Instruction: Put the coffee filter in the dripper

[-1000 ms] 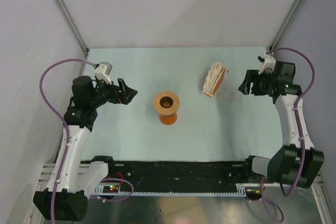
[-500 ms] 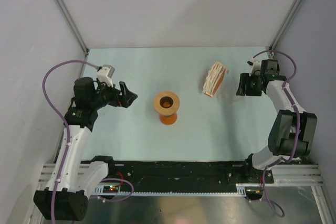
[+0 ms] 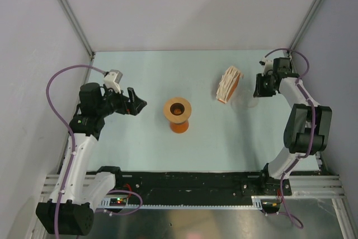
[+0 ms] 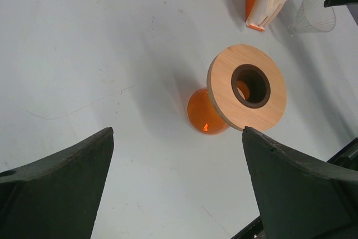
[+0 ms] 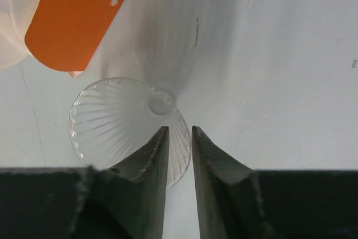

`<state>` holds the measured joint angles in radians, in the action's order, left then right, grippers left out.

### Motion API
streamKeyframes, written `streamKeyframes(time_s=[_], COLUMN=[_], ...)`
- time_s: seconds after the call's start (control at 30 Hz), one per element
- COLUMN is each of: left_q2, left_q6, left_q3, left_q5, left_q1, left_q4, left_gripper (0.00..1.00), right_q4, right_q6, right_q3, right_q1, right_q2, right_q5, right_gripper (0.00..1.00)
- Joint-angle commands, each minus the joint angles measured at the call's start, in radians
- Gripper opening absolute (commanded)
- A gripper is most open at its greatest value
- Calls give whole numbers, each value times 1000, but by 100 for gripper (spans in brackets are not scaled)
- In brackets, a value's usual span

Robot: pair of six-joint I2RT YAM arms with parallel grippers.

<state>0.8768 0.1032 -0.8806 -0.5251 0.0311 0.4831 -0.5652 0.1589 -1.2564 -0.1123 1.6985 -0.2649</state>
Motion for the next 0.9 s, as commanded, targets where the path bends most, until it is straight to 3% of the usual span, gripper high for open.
streamKeyframes(time_s=[0.0,0.1,0.17,0.67,0.87], left_q2=[-10,-7,-5,1,9], left_q6=[14,20,24,30,37], left_q3=[-11,-14,-17,-14,-18], left_q5=[-3,-4,-6,4,1], left_q1=[-4,-3,-3,-4,-3], left_q4=[-11,-11,-11,-11,-11], left_gripper=[100,100,100,100,100], right_q4=[-35,-68,-89,-172,-167], right_q6=[27,40,46,64,62], right_q3=[-86,-112,-123,-124,-115], right_q1=[5,2,-3,-55,-55], right_q2=[32,40,41,-65,-30], right_q5=[15,21,14,-137,-138], right_gripper=[24,5,1,0,0])
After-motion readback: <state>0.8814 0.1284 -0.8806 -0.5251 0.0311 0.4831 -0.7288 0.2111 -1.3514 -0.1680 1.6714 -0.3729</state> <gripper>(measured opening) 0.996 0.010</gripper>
